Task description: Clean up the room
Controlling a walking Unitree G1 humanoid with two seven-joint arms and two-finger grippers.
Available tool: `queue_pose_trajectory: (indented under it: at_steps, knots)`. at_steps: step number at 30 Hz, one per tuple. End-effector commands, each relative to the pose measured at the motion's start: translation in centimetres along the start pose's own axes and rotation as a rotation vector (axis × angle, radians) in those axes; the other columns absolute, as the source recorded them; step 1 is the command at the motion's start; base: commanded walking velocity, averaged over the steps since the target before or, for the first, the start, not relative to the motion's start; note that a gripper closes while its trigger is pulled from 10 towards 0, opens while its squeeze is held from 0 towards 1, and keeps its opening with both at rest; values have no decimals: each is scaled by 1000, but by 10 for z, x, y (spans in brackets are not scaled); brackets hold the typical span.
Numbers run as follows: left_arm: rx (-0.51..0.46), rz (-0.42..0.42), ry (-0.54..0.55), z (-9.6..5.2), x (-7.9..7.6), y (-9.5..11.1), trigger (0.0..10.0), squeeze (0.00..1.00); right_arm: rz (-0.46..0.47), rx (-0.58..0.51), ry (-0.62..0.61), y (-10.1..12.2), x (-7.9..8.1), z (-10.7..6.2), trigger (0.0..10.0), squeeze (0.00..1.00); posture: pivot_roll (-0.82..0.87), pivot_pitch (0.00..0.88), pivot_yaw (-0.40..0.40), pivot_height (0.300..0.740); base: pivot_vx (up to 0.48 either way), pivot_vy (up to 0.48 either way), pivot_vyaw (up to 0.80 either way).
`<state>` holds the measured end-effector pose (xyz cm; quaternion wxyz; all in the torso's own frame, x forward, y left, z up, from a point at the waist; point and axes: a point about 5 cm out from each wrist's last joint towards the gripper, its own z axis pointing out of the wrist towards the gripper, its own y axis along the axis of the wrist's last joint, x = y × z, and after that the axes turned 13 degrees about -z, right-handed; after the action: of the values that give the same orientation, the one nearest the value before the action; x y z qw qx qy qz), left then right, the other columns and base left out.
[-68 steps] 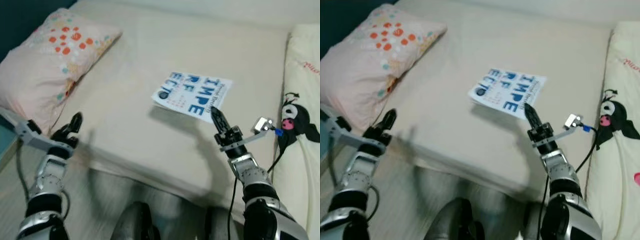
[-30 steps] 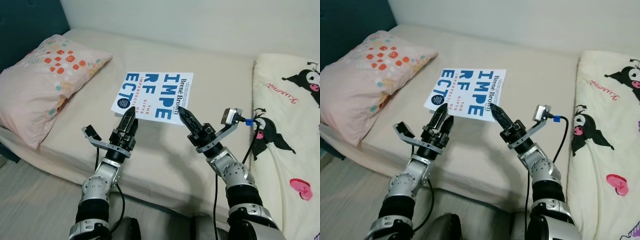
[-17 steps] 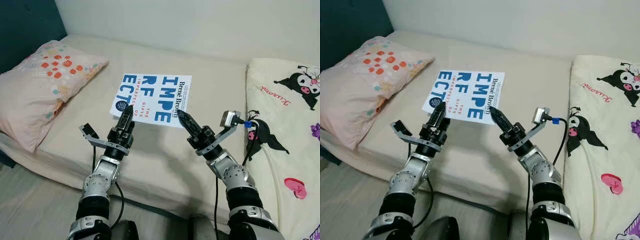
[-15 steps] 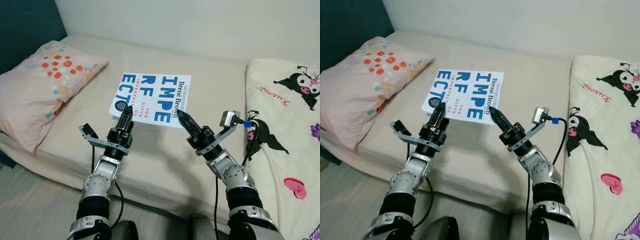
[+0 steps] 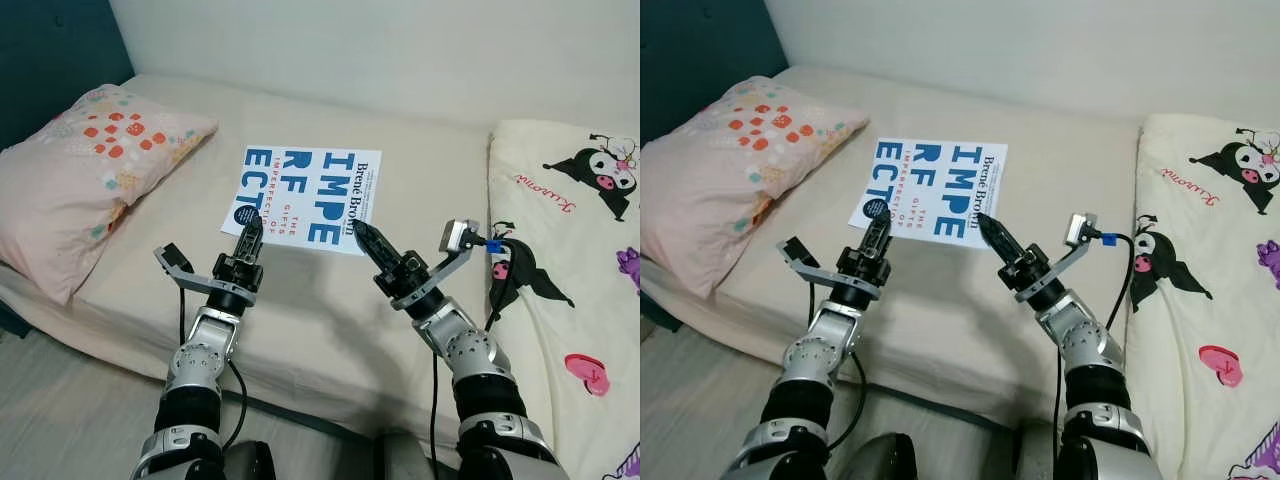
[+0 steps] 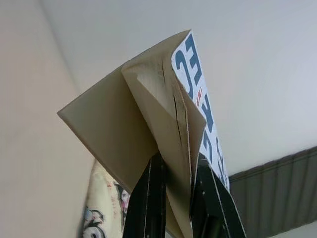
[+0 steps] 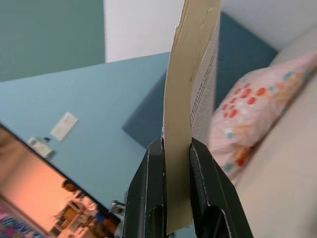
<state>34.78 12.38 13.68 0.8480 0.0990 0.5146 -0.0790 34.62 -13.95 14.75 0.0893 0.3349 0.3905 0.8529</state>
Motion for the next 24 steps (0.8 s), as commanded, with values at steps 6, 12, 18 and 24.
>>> queue_pose_trajectory:
  at_steps: [6,12,18,24]
  knots:
    - [119,123,-83,7,-12,-4,0,0,-16,72,-87,-9,-8,-5,10000,12,-41,126,7,605,0,0,0]
    - [215,278,-229,17,-42,13,0,0,12,122,-140,-15,-14,-16,10000,722,-44,130,5,605,0,0,0]
    - [436,342,-397,8,-69,2,0,0,48,110,-143,-16,-15,-23,10000,0,-44,133,5,605,0,0,0]
    - [483,293,-395,-1,-64,-6,0,0,50,64,-50,-12,-7,-22,2392,0,-47,133,1,605,0,0,0]
